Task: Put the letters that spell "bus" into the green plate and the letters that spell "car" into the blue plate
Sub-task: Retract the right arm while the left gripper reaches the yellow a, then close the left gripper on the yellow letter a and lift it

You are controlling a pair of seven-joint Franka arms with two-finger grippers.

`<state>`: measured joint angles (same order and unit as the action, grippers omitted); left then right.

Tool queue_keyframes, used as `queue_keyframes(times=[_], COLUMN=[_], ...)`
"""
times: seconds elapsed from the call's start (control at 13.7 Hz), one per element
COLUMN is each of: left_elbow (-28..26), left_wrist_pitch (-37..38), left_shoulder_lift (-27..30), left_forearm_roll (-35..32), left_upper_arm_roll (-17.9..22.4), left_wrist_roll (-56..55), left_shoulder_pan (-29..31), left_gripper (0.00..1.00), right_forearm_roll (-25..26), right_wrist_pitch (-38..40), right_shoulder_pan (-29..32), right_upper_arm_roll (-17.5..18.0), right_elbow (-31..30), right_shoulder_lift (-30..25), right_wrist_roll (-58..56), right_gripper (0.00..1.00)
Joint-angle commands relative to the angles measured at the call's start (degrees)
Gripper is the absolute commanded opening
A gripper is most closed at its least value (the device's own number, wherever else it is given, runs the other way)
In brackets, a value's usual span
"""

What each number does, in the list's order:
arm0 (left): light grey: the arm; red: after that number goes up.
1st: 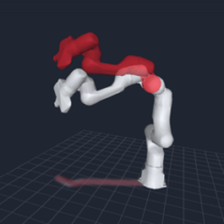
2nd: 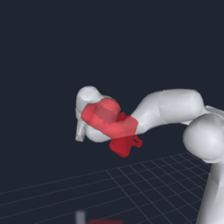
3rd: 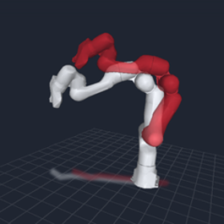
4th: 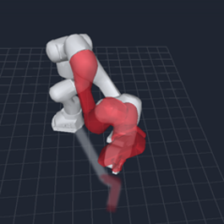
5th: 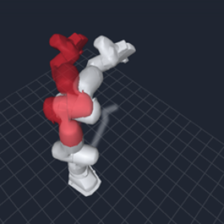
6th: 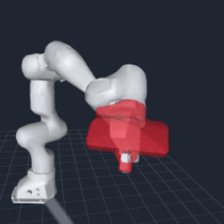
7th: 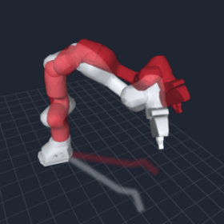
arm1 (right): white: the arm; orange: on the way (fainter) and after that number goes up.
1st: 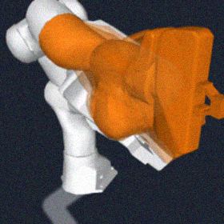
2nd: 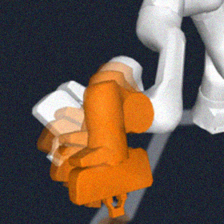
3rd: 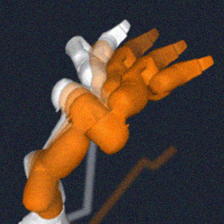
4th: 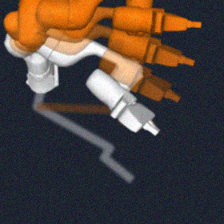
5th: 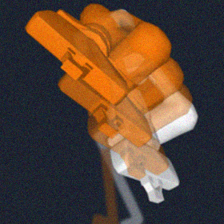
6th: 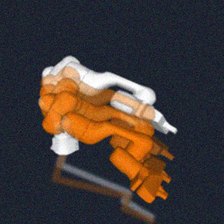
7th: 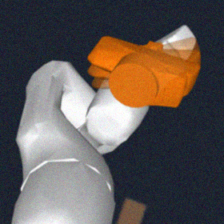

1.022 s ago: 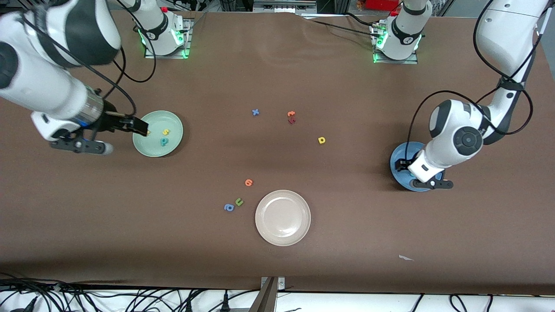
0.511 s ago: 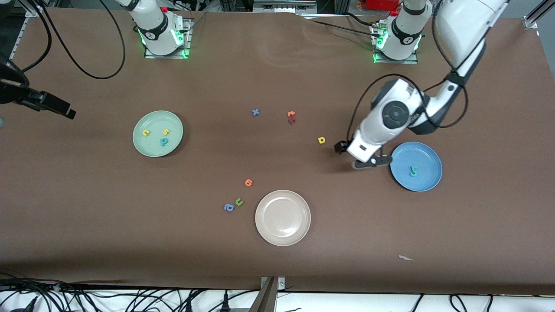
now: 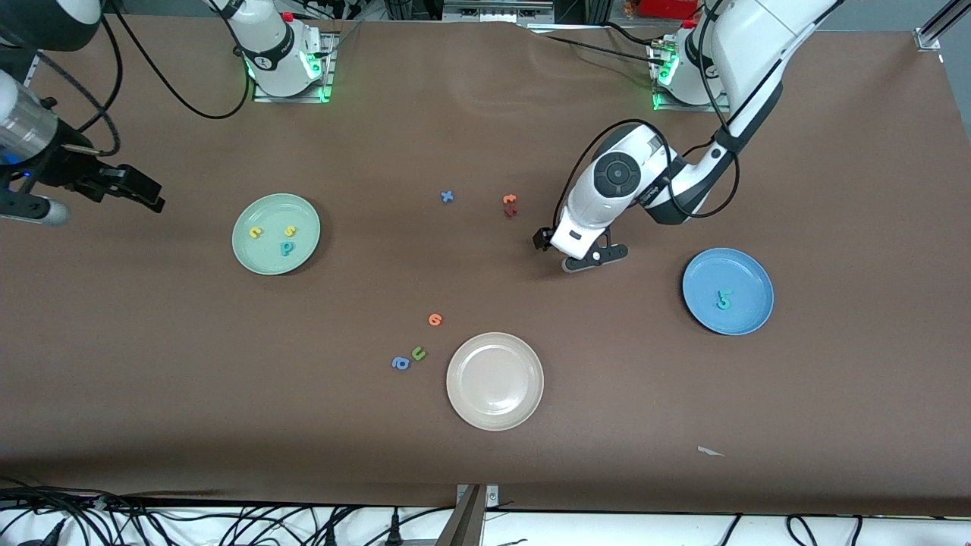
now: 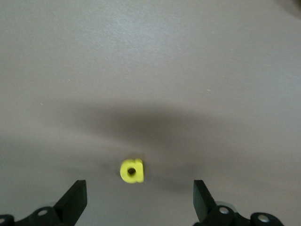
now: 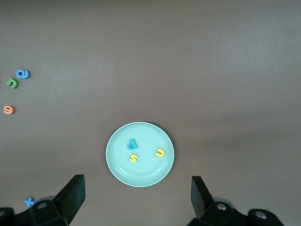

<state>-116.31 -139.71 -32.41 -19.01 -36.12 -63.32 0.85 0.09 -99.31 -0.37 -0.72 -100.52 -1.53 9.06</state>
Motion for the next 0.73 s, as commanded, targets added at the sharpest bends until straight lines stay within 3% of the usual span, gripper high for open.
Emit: queue_keyframes(times=[0.0, 0.15, 0.66], left_elbow=[0.7, 0.7, 0.7], left_wrist_pitch=[-1.1, -1.1, -1.2], left_shoulder_lift=[-3.3, -3.6, -4.9], left_forearm_roll=[-8.2, -9.8, -9.9], left_upper_arm_roll=[0.1, 0.1, 0.2], left_wrist_roll=[-6.8, -8.0, -9.0], left_shoulder_pan=[-0.2, -0.2, -0.5], left_gripper=[0.97, 0.95, 0.73], right_forearm_roll=[-1.6, -1.3, -1.9], right_wrist_pitch=[-0.1, -0.2, 2.5], right_shoulder_pan=[1.6, 1.8, 2.0], right_upper_arm_roll=[-1.0, 0.0, -0.3], right_elbow=[-2.3, -1.1, 1.6], right_shoulder_lift=[-2.7, -2.3, -1.1], right_wrist_roll=[-3.0, -3.1, -3.2], right_gripper=[1.0, 1.0, 1.0])
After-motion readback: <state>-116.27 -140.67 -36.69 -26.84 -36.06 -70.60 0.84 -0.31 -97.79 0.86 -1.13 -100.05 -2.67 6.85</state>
